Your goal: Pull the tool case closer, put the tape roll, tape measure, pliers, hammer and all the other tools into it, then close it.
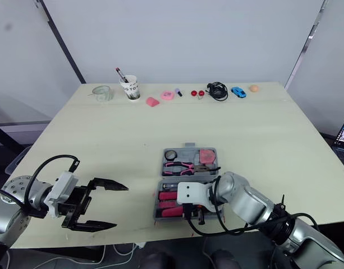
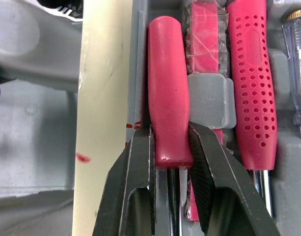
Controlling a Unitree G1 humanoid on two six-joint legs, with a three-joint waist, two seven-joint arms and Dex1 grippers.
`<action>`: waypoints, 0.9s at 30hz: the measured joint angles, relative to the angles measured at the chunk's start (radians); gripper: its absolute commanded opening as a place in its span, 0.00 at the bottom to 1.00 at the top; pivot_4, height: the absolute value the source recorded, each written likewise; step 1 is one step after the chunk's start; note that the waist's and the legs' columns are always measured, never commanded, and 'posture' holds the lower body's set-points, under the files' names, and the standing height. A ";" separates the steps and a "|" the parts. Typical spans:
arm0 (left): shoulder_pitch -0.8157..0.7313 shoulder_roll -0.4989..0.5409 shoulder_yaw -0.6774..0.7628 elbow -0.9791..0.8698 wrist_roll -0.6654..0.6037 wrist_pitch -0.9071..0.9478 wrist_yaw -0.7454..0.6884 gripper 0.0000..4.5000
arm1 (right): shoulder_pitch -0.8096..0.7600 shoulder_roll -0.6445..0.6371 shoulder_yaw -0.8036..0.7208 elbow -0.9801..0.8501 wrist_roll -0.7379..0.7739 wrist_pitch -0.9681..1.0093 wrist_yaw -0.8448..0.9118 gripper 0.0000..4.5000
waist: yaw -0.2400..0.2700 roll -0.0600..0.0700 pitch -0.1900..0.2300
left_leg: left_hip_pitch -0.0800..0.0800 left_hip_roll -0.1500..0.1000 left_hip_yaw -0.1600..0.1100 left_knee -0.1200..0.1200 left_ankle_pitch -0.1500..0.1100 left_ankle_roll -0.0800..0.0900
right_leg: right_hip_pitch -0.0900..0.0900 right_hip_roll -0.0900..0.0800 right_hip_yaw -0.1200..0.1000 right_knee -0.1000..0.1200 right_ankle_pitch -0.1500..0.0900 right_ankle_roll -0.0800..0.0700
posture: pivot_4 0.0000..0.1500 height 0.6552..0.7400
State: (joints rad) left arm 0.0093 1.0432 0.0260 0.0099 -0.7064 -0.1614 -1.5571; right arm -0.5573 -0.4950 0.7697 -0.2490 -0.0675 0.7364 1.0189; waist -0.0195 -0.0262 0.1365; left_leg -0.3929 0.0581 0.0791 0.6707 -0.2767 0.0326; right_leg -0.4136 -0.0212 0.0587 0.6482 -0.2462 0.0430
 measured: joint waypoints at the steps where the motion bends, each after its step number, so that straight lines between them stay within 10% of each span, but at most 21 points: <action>1: 0.000 0.000 0.000 0.000 0.000 0.000 0.000 1.00 | 0.000 0.001 0.000 0.000 0.000 0.001 -0.001 0.09 | 0.000 0.000 0.000 | 0.000 0.000 0.000 0.000 0.000 0.000 | 0.000 0.000 0.000 0.000 0.000 0.000 | 1.00 1.00; 27: 0.016 0.002 0.000 0.006 0.007 -0.023 -0.001 1.00 | 0.004 0.009 -0.028 -0.070 0.066 0.151 -0.023 0.09 | 0.005 0.000 0.000 | -0.001 -0.001 0.000 0.000 0.000 0.000 | -0.002 -0.002 0.000 -0.001 0.000 0.000 | 1.00 1.00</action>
State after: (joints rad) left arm 0.0252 1.0454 0.0259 0.0158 -0.6994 -0.1846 -1.5577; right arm -0.5538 -0.4864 0.7415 -0.3189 -0.0012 0.8879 0.9961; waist -0.0141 -0.0258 0.1368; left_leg -0.3941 0.0572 0.0795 0.6707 -0.2768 0.0325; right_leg -0.4152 -0.0233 0.0583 0.6474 -0.2463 0.0428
